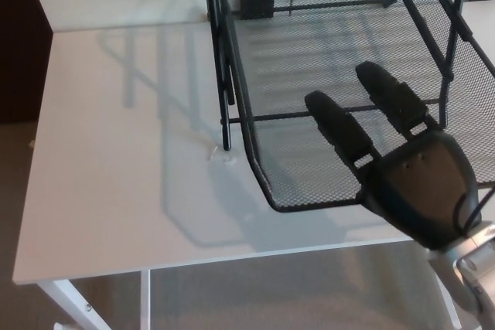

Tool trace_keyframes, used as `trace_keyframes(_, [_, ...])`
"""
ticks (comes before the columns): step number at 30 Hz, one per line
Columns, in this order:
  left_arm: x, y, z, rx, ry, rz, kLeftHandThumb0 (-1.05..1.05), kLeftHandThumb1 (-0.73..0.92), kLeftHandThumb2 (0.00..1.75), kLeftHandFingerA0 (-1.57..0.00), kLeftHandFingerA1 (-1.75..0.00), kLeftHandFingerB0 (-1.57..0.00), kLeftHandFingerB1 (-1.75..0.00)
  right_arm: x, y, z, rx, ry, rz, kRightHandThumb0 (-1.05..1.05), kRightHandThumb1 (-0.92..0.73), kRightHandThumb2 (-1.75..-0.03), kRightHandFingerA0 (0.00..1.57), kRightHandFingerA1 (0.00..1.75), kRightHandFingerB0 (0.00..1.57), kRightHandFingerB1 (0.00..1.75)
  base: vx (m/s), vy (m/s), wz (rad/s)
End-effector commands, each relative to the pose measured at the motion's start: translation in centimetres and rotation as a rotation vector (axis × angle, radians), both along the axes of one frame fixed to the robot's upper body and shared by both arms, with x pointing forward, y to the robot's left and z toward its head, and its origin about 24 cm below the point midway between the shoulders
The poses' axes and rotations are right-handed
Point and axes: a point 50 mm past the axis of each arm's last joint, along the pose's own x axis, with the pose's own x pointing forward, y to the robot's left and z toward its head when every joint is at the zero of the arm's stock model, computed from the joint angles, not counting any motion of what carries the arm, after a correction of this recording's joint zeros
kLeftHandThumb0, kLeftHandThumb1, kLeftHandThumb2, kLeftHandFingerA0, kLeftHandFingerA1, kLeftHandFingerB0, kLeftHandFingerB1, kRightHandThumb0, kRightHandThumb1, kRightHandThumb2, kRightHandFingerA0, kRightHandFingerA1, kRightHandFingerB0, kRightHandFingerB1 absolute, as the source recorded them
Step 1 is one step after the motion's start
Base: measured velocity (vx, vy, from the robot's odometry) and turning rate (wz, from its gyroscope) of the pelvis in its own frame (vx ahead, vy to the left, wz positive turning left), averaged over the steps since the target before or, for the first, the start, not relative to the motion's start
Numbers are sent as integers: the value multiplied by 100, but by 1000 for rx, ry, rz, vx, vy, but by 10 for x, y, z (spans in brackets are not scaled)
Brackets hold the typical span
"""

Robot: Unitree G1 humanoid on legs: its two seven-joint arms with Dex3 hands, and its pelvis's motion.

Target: The robot walk towards a table in front and then pushes a layer of a file tray back to its original position using its right hand

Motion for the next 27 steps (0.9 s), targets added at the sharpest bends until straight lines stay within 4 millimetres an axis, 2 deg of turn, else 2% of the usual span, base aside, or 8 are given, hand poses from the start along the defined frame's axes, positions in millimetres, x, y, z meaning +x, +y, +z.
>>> trace_keyframes(1, [1,3,3,32,-16,-36,-25,70,61,-54,-42,-48,-38,13,1,1,-20,16,-42,-47,-32,-70,0,14,1,23,0,0,0])
trace_keyframes(3, [2,2,3,31,-20,-33,-25,70,61,-55,-42,-49,-39,19,3,1,-21,20,-45,-46,-32,-71,0,16,3,25,0,0,0])
trace_keyframes(4, [2,2,3,28,-19,-32,-25,69,60,-55,-42,-48,-39,20,3,1,-24,23,-45,-43,-43,-54,0,18,3,24,0,0,0])
trace_keyframes(5, [2,2,3,25,-21,-35,-25,70,60,-54,-42,-48,-39,22,4,1,-31,25,-48,-48,-32,-69,0,10,3,21,0,0,0])
trace_keyframes(8, [3,2,3,23,-18,-33,-24,71,60,-53,-42,-46,-39,28,6,4,-30,15,-45,-52,-33,-66,0,0,3,15,0,0,0])
trace_keyframes(15, [3,3,2,33,-27,-46,-25,69,60,-55,-43,-47,-39,37,7,5,-56,31,-63,-52,-33,-66,0,0,6,19,0,0,0])
trace_keyframes(27, [5,2,3,31,-34,-51,-25,70,60,-56,-43,-47,-39,57,6,18,-82,9,-91,-51,-31,-64,0,0,1,12,0,0,0])
